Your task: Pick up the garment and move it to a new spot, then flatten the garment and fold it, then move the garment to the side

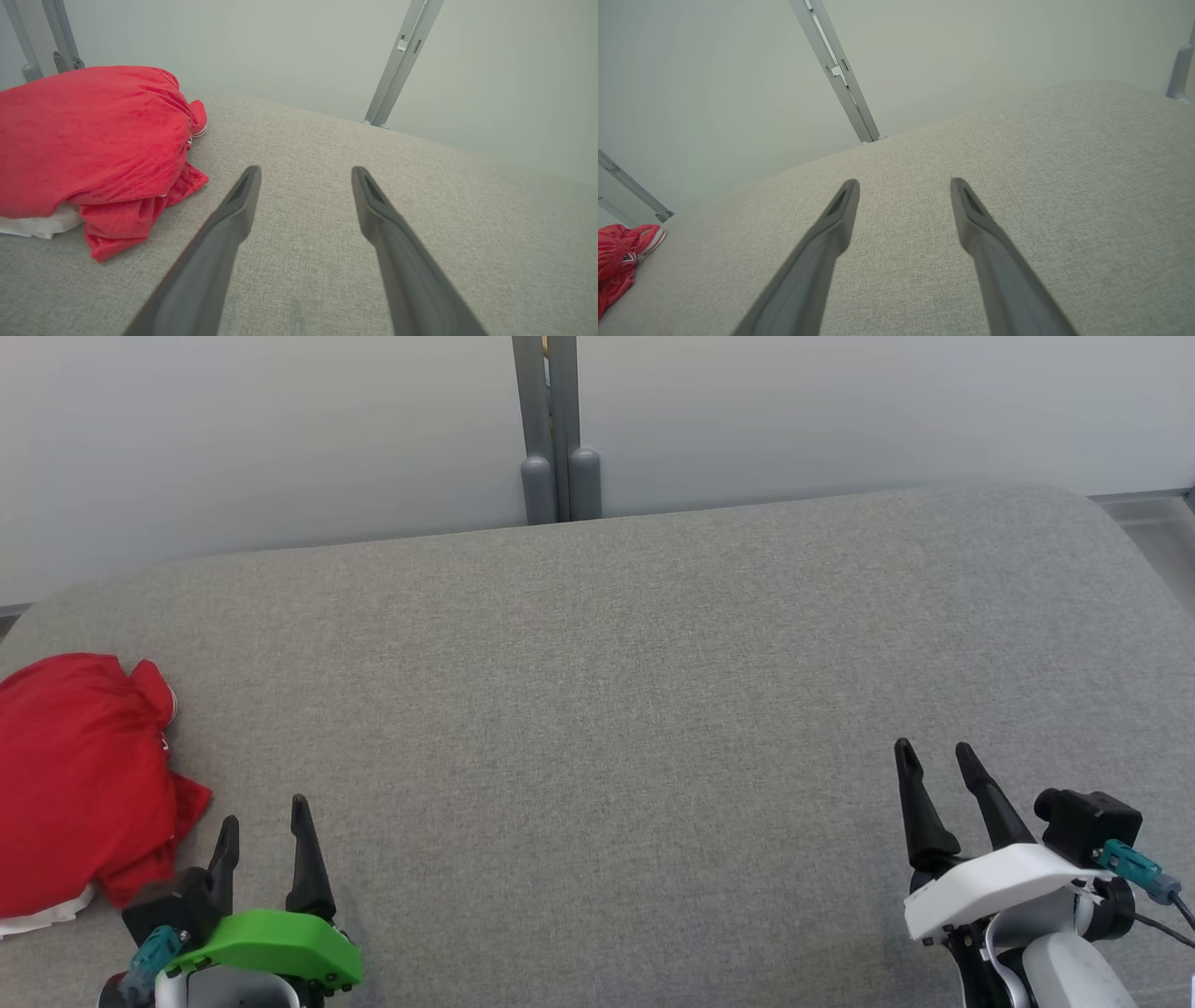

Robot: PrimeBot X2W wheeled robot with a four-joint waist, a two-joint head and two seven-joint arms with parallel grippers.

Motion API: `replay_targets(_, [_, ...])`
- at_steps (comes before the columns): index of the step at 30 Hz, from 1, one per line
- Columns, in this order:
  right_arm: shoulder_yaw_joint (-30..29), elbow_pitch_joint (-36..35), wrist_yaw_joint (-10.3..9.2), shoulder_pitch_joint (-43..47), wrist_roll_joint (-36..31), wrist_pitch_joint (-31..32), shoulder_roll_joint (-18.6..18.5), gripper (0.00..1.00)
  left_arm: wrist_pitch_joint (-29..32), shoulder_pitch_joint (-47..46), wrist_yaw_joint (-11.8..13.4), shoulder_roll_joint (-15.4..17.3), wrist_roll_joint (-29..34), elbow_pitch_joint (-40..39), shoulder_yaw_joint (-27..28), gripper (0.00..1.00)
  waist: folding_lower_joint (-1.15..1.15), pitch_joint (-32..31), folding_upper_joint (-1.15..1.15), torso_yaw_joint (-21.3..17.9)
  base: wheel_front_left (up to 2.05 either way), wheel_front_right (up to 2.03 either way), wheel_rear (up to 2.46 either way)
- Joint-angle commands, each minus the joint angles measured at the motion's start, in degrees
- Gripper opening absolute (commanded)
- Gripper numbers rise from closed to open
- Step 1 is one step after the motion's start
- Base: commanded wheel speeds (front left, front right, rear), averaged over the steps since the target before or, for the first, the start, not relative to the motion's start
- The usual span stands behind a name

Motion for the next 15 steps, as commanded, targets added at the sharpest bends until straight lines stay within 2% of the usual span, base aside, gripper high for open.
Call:
replay_targets(1, [0.16,-0.43,0.01,0.12,-1.63,-0.69,-0.44,1.0,-0.59,0.55,0.4,0.52,1.6,-0.41,-0.12,1.0,0.0,-0.03,0.0,-0.02,0.0,0.0,0.0])
replay_targets(15, [0.64,0.16,0.01,0.74,-8.98,-2.5,-0.59,1.0,-2.4,1.35,1.39,0.6,8.51,0.45,-0.61,1.0,0.0,-0.31,0.0,-0.13,0.0,0.0,0.0])
